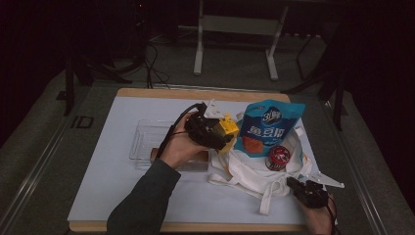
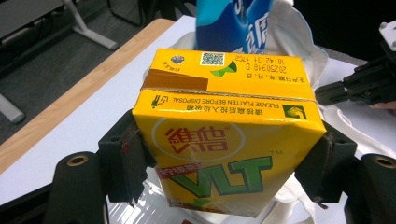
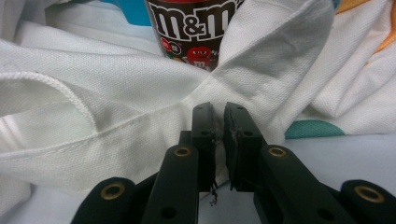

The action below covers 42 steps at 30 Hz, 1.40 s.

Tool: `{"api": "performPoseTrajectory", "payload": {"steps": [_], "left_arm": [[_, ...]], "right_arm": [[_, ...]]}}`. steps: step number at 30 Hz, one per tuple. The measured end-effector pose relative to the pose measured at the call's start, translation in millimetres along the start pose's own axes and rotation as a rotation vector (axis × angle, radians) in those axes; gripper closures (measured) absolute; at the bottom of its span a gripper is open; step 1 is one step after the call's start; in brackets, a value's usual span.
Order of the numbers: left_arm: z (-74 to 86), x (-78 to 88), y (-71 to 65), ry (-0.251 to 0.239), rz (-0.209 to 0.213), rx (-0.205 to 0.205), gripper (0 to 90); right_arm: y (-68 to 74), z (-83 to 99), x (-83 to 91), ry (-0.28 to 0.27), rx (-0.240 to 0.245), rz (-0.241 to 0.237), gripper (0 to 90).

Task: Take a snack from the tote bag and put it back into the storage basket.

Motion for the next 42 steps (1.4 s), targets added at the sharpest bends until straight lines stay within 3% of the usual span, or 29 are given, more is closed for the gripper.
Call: {"api": "performPoseTrajectory", "payload": {"steps": [38,42], "left_arm": [[35.3,26.4,49.3,-0.015,-0.138,0.119,28.5],[44.7,26.9,58.1,-0.006,-0.166,0.147,28.5]], "right_arm": [[-0.1,0.3,0.1,-0.001,0.0,0.0,82.3],[0.0,0.3,0.2,0.0,0.0,0.0,82.3]]}}
Point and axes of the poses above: each handheld gripper's, and its own axes: x roughly backward along the jaws, z roughly out of its underside, y roughly to its left, the point moved 2 cm from there along -x, roughly forward along the jaws, and after that the axes turned 3 degrees about x, right-handed, at the moved point
